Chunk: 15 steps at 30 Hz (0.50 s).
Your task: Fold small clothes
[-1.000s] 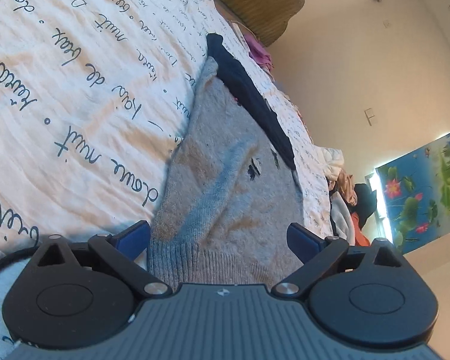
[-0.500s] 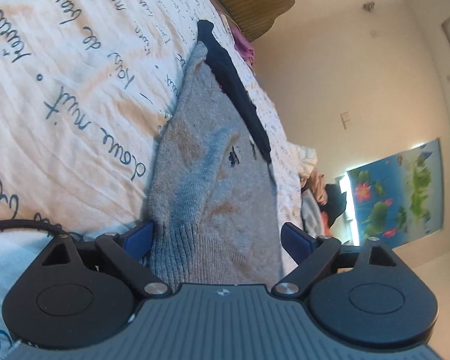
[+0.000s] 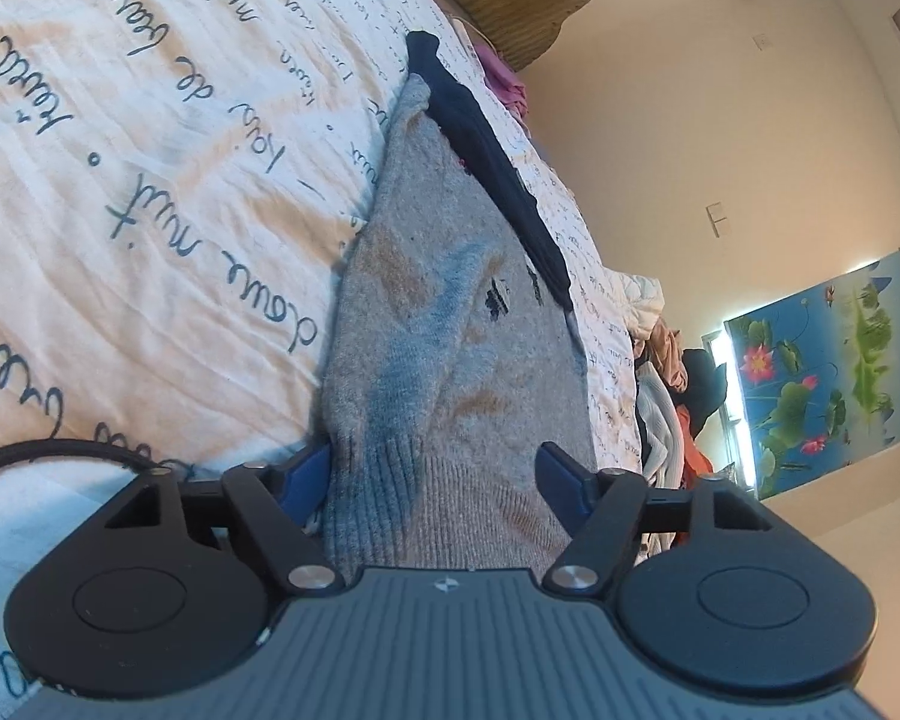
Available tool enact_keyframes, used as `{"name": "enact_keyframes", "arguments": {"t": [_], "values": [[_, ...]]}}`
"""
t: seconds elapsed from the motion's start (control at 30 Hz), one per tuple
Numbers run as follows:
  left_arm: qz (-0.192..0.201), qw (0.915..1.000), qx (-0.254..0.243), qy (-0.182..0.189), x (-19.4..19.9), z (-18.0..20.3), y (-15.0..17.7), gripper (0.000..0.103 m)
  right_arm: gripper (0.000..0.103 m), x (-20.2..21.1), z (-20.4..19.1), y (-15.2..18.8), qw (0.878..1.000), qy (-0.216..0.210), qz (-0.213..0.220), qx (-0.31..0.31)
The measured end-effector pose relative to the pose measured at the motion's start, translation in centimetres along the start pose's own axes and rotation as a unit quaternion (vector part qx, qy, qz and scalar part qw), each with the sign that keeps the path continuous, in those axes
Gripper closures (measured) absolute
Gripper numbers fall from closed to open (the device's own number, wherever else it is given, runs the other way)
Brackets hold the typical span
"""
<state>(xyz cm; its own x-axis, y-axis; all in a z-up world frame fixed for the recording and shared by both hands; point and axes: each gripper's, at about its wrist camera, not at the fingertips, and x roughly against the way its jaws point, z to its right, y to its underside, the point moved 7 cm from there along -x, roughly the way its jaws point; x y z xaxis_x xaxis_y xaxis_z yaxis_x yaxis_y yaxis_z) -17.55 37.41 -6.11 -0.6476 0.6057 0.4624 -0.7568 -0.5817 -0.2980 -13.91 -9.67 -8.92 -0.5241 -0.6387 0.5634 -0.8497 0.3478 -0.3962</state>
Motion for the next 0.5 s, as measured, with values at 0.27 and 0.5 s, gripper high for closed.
{"name": "enact_keyframes", "arguments": {"t": [0.27,0.5], "values": [[-0.009,0.9978,-0.038,-0.053,-0.8,0.7,0.7,0.066,0.099,4.6,-2.8,-3.2,0.995,-0.043,0.086,0.008],[-0.018,0.9966,-0.079,0.02,0.5,5.0,1.3,0.091,0.1,9.2,-2.4,-5.0,0.991,-0.039,0.128,0.018]]}}
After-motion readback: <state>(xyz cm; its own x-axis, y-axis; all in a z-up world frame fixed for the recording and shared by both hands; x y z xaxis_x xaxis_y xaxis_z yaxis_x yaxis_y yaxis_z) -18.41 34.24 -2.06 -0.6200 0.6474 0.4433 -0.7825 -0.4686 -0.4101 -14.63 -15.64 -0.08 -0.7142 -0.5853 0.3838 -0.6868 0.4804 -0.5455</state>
